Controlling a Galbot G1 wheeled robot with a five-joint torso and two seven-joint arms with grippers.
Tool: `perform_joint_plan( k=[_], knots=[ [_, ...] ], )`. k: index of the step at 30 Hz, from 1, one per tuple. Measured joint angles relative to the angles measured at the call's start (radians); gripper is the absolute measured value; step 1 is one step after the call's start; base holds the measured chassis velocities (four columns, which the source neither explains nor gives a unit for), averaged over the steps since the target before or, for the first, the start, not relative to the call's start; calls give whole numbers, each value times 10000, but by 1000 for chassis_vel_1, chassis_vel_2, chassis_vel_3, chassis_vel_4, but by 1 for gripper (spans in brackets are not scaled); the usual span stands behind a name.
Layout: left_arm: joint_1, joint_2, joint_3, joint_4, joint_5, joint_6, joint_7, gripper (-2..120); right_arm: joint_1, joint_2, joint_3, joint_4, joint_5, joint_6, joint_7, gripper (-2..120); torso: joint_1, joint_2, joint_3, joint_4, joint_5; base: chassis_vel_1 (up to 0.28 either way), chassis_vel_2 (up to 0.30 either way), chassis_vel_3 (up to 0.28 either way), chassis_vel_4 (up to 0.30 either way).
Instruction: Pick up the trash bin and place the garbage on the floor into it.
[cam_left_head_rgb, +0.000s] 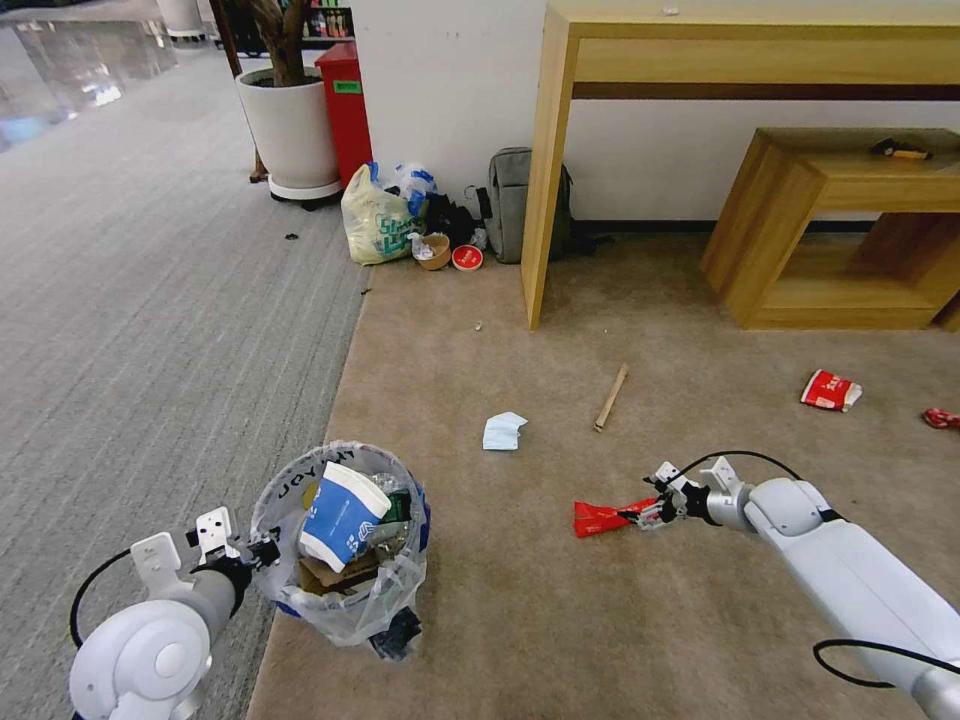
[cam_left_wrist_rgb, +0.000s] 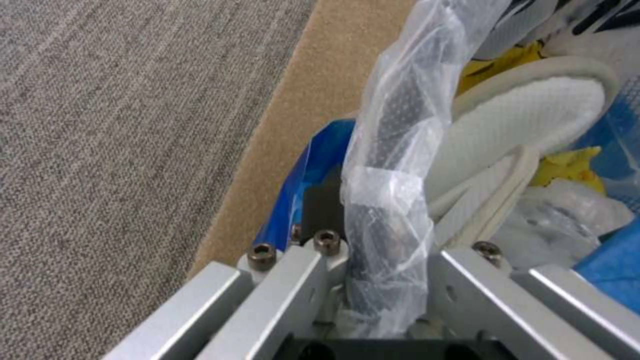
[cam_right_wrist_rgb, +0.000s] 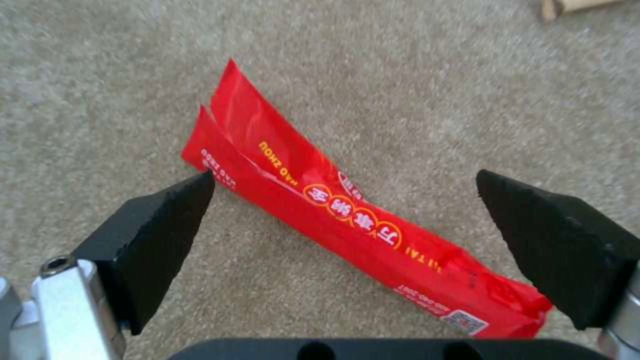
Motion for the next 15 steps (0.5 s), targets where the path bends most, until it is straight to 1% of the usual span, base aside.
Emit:
perform_joint_plan(
  k=[4,8,11,15],
  knots=[
    [-2,19,-2,-6,0,0,3,0,226,299,-81,-537,-292,-13,12,100,0,0,0,0,-1,0,0,0,0],
    [-6,30,-3,-38,-4,0,5,0,305,453,-92,-809,-418,-24,91,100,0,0,0,-1,-1,0,0,0,0],
    [1,52,-5,-75,-16,0,6,0,448,712,-107,-1321,-636,3,321,100,0,0,0,-2,-1,0,0,0,0],
    [25,52,-9,-93,-20,0,9,0,541,900,-148,-1607,-825,31,500,100,0,0,0,-1,-2,0,0,0,0]
  ],
)
